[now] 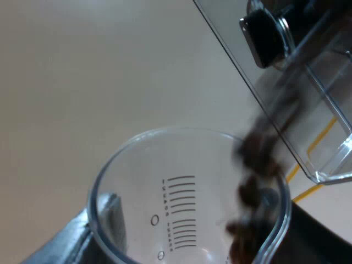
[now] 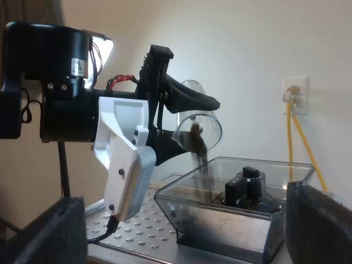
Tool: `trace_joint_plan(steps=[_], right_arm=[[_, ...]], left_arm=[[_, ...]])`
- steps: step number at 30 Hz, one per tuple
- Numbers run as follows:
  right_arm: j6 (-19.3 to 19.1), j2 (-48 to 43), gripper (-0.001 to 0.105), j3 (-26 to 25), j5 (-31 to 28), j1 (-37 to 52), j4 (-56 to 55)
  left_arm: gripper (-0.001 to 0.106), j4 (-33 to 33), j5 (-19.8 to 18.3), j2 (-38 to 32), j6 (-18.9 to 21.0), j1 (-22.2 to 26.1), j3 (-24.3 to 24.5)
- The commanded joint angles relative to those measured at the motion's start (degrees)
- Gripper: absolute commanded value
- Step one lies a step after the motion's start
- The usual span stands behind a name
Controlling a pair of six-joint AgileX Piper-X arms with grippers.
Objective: Pour the beans into the coffee machine
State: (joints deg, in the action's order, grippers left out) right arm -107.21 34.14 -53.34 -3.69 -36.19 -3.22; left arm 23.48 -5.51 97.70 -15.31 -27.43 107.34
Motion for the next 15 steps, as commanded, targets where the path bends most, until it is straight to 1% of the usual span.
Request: trace_joint_plan(steps=[1,15], right_arm=[[-0.6,-0.4,0.079,-0.3,-0.2,-0.2,0.3],[-0.6,-0.4,0.079,-0.3,-0.2,-0.2,0.3]], left_arm=[[0.026,-1.1,0.6,-0.1,-0.5,-0.2,0.1],[0.026,-1.1,0.6,-0.6,-0.2,-0.2,0.1]])
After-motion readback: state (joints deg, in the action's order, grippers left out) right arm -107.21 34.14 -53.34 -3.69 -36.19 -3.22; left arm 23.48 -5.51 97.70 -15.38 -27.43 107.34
